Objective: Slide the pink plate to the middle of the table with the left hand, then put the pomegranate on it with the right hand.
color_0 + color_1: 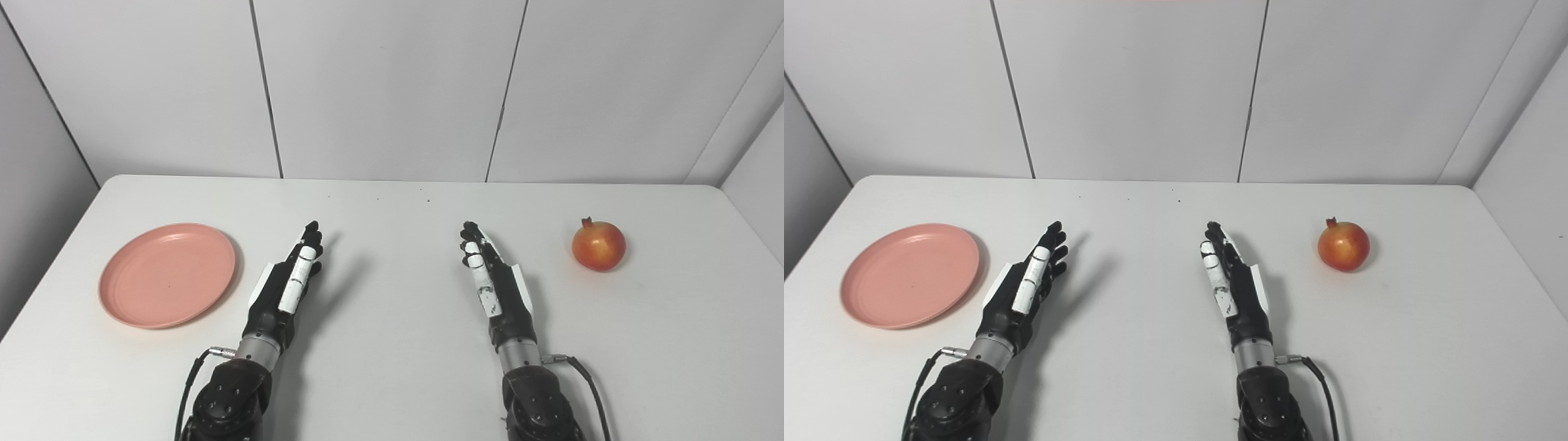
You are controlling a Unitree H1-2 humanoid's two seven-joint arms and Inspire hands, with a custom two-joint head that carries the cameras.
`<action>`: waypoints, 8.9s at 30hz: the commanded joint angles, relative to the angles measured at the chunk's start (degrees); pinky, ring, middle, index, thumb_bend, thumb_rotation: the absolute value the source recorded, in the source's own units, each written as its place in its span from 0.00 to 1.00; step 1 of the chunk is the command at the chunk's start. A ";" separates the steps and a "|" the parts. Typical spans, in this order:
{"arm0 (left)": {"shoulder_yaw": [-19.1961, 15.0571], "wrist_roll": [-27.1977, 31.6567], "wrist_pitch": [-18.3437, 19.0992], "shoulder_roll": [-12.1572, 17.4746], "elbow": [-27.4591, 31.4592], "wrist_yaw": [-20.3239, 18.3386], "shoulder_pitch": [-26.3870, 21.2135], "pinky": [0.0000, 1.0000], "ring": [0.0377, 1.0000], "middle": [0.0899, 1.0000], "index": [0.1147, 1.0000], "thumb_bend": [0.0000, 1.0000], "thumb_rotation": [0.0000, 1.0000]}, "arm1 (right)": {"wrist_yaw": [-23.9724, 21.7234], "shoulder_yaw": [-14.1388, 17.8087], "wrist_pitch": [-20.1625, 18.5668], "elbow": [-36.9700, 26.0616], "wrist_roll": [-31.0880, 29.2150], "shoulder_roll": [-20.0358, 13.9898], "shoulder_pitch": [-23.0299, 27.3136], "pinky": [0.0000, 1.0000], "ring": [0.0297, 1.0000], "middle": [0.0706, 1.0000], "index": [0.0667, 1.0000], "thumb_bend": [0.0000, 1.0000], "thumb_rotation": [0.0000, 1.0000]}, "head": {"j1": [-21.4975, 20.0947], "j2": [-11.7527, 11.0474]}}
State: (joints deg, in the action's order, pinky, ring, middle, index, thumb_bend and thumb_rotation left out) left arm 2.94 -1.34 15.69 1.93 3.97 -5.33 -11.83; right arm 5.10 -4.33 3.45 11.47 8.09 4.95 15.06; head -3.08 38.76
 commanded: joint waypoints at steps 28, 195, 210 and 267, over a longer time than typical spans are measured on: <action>0.03 0.30 -0.18 0.38 1.42 -0.29 -2.21 0.97 0.99 1.00 1.00 0.64 1.00 | 0.36 0.02 0.18 -0.09 0.16 0.13 0.70 0.88 0.89 0.89 0.88 0.46 1.00 | 0.06 0.07; -8.54 -8.42 -14.37 -1.12 0.25 12.97 -6.12 0.96 0.96 0.96 0.94 0.60 1.00 | -4.87 3.49 6.98 6.96 -7.19 -6.40 1.05 0.98 0.93 0.92 0.92 0.50 0.98 | 28.66 -8.21; -13.24 -5.65 -17.75 2.04 -1.92 14.66 -7.19 0.88 0.92 0.93 0.92 0.63 1.00 | -4.91 3.73 6.97 6.77 -8.15 -6.20 0.92 0.99 0.93 0.92 0.92 0.46 0.96 | 29.08 -8.43; -21.94 -1.82 -16.48 6.35 -3.16 23.41 -8.53 0.78 0.80 0.79 0.79 0.66 1.00 | -4.78 3.57 8.20 8.12 -7.10 -6.97 1.62 0.98 0.93 0.92 0.92 0.51 0.97 | 30.11 -9.21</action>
State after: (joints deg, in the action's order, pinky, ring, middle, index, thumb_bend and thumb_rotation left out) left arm -19.12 -2.62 0.39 7.07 -0.82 17.82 -18.86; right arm 0.46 -0.98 9.57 17.98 1.05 -1.81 19.04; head 27.07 29.53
